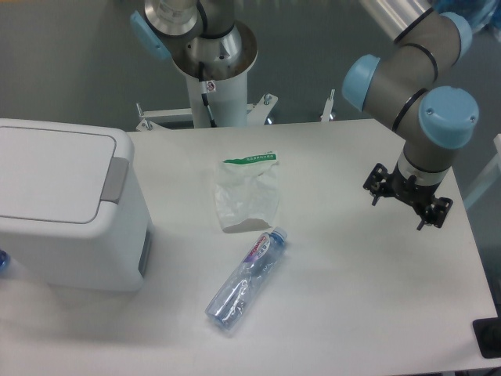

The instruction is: Open the trash can

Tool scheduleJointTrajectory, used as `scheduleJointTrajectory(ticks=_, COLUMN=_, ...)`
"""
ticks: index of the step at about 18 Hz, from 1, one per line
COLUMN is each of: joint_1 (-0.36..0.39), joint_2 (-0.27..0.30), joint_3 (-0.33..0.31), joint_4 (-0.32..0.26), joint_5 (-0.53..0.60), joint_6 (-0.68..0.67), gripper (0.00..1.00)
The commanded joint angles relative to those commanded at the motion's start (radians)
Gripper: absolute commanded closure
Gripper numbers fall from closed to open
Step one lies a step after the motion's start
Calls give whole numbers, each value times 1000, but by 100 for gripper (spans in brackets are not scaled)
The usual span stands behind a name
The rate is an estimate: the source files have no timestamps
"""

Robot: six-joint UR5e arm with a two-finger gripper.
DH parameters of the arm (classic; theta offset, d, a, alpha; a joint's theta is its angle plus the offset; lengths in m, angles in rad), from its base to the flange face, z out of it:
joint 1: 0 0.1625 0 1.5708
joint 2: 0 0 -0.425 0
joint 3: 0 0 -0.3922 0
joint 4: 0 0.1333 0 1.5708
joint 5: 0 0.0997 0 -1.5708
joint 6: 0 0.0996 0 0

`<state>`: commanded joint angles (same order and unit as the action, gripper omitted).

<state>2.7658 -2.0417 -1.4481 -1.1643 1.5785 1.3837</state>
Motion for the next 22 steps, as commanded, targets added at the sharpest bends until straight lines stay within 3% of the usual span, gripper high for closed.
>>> scheduleJointTrajectory(ticks=10, joint_1=0, joint_2=3, joint_3=0, joint_4=3, joint_5=-11, joint_6=3, gripper=0)
scheduleJointTrajectory(ticks=14, joint_1=8, joint_2=17, joint_3=-54, joint_4=17, joint_5=-92, joint_6=-12, gripper=0)
scheduleJointTrajectory(ticks=18, joint_1=5, joint_2=72, joint_3=-89, joint_4=29, joint_5=-98, joint_6=-108, gripper=0)
scheduleJointTrajectory(ticks=20, joint_1=0, joint_2=89, joint_3=-98, joint_4=32, joint_5=-127, joint_6=-274, gripper=0)
scheduleJointTrajectory(ticks=22, joint_1=-18, joint_2=91, joint_3=-83, joint_4=32, joint_5=-136, joint_6=-349, gripper=0)
